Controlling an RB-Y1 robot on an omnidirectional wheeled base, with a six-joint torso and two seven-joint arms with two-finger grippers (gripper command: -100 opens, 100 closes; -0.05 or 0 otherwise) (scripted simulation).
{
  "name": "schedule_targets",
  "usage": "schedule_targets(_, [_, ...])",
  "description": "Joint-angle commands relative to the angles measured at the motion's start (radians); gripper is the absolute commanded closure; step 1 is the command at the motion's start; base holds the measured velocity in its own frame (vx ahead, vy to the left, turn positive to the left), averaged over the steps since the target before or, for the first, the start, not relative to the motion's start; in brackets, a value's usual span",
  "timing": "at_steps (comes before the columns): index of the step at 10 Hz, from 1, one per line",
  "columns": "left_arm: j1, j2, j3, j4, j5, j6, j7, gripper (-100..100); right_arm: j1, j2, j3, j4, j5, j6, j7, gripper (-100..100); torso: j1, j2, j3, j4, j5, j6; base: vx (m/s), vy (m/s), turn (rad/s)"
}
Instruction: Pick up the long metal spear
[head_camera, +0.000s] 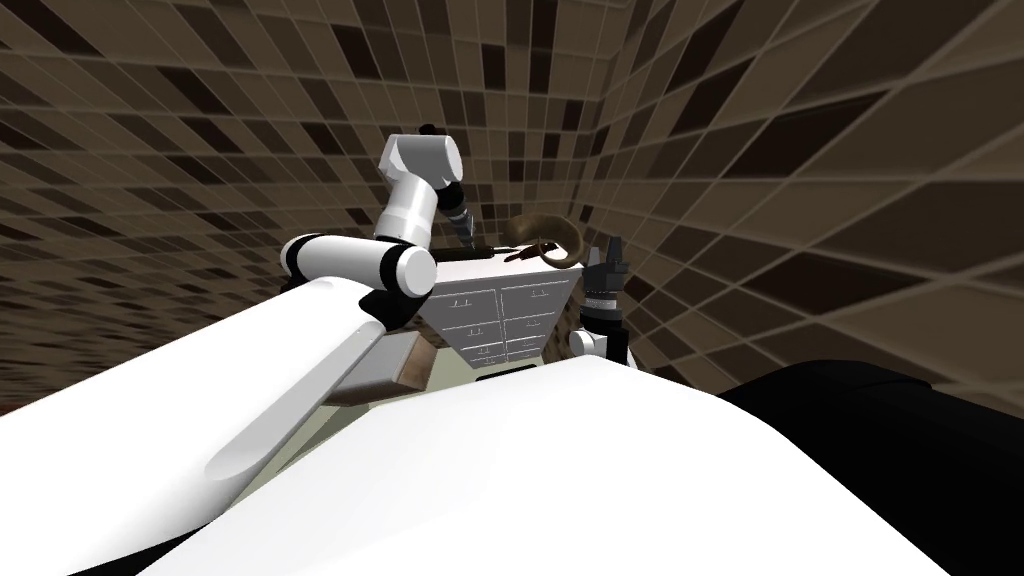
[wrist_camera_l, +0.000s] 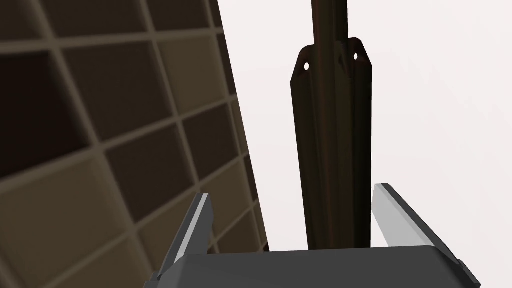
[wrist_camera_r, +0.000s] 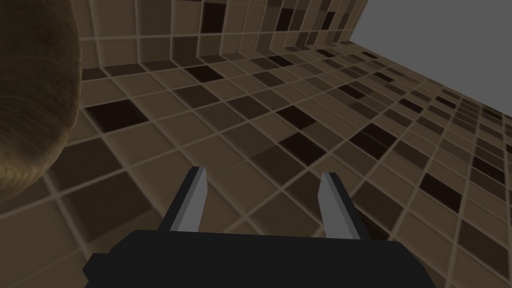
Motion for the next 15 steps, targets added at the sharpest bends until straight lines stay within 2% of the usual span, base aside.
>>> schedule_targets(1, [0.010, -0.004, -0.001, -0.018, -0.004, 0.029, 0.003, -100, 0.000, 0.000, 0.000, 0.000, 0.000, 0.000, 0.000, 0, 0.000, 0.000, 0.000, 0.000, 0.000, 0.000, 0.017, 0.000, 0.006])
schedule_targets(2, [-0.018, -0.006, 0.002, 0.027, -0.019, 0.061, 0.013, -100, 0.000, 0.000, 0.000, 0.000, 0.000, 0.000, 0.000, 0, 0.000, 0.002, 0.001, 0.000, 0.000, 0.000, 0.035, -0.004, -0.052])
schedule_targets(3, [-0.018, -0.006, 0.002, 0.027, -0.019, 0.070, 0.013, -100, 0.000, 0.000, 0.000, 0.000, 0.000, 0.000, 0.000, 0, 0.000, 0.001, 0.001, 0.000, 0.000, 0.000, 0.043, -0.001, -0.025])
schedule_targets(5, [-0.061, -0.009, 0.007, 0.100, -0.046, 0.132, 0.030, -100, 0.000, 0.000, 0.000, 0.000, 0.000, 0.000, 0.000, 0, 0.000, 0.000, 0.000, 0.000, 0.000, 0.000, 0.072, -0.001, -0.053])
schedule_targets(6, [-0.061, -0.009, 0.007, 0.102, -0.046, 0.137, 0.030, -100, 0.000, 0.000, 0.000, 0.000, 0.000, 0.000, 0.000, 0, 0.000, -0.001, -0.001, 0.000, 0.000, 0.000, 0.061, 0.000, -0.025])
schedule_targets(8, [-0.088, -0.012, 0.010, 0.153, -0.065, 0.182, 0.042, -100, 0.000, 0.000, 0.000, 0.000, 0.000, 0.000, 0.000, 0, 0.000, 0.000, 0.000, 0.000, 0.000, 0.000, 0.058, 0.005, -0.042])
schedule_targets(10, [-0.098, -0.013, 0.011, 0.175, -0.074, 0.201, 0.047, -100, 0.000, 0.000, 0.000, 0.000, 0.000, 0.000, 0.000, 0, 0.000, -0.001, -0.001, 0.000, 0.000, 0.000, 0.065, -0.008, -0.020])
schedule_targets(11, [-0.100, -0.011, 0.011, 0.179, -0.071, 0.187, 0.044, -100, 0.000, 0.000, 0.000, 0.000, 0.000, 0.000, 0.000, 0, -0.001, -0.001, -0.001, 0.000, 0.000, 0.000, 0.025, -0.004, 0.000])
schedule_targets(12, [-0.099, -0.012, 0.011, 0.177, -0.071, 0.191, 0.045, 0, 0.000, 0.000, 0.000, 0.000, 0.000, 0.000, 0.000, 0, 0.000, 0.001, 0.000, 0.000, 0.000, 0.000, 0.000, 0.000, 0.000])
schedule_targets(13, [-0.074, -0.015, 0.007, 0.183, -0.073, 0.160, 0.042, -100, 0.000, 0.000, 0.000, 0.000, 0.000, 0.000, 0.000, 0, 0.000, 0.002, 0.001, 0.001, 0.000, 0.000, 0.000, 0.000, 0.000])
schedule_targets(14, [-0.062, -0.017, 0.005, 0.186, -0.074, 0.145, 0.040, -100, 0.000, 0.000, 0.000, 0.000, 0.000, 0.000, 0.000, 0, 0.000, 0.003, 0.002, 0.001, 0.000, 0.000, -0.001, -0.008, -0.009])
schedule_targets(15, [-0.061, -0.014, 0.006, 0.165, -0.073, 0.166, 0.038, -100, 0.000, 0.000, 0.000, 0.000, 0.000, 0.000, 0.000, 0, 0.000, 0.003, 0.002, 0.001, 0.000, 0.000, 0.000, 0.000, 0.000])
